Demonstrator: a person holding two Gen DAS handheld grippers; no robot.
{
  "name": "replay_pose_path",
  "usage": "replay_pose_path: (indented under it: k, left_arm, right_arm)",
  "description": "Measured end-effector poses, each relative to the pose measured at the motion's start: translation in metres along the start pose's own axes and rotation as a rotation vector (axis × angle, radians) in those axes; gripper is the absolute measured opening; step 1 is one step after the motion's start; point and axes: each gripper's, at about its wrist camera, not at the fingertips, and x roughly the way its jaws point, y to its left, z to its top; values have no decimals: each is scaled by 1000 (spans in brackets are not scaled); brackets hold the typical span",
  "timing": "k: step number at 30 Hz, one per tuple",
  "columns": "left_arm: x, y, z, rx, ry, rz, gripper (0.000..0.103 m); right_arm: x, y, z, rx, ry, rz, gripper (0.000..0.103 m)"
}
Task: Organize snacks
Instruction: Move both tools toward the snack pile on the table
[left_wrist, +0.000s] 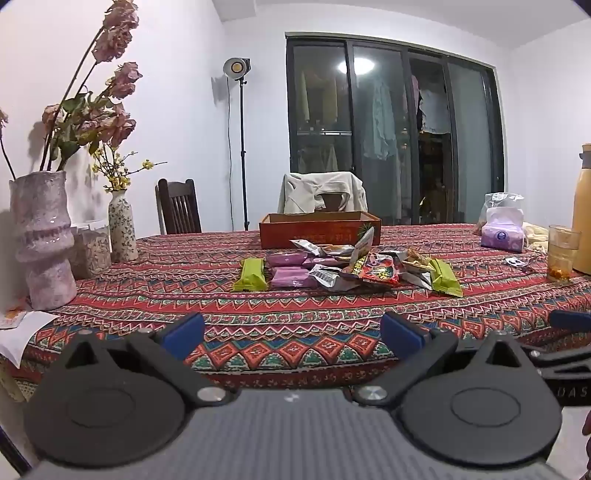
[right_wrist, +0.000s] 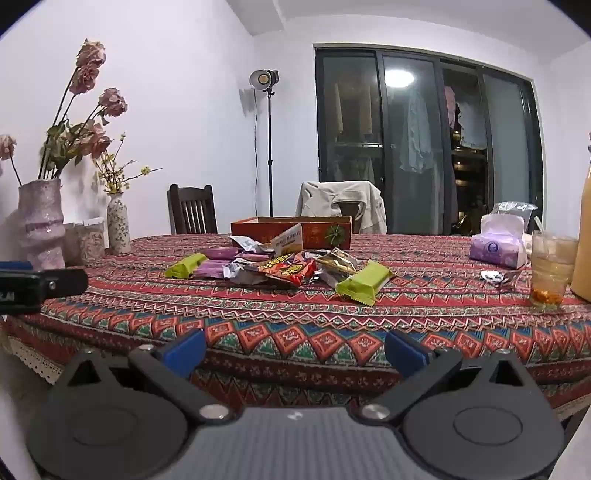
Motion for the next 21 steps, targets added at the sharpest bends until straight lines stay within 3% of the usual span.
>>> replay_pose_path:
  k: [11,15,21]
  left_arm:
    - [33,-20,12,13,50,30,103]
    - [49,-22,14,28,100,56,103]
    - [66,-33,19,44,97,101,103]
  right_arm:
    - [17,-18,0,7,15,-14,103]
    - [30,-27,-2,29,18,22,103]
    - [47,-39,-1,40,20,84,103]
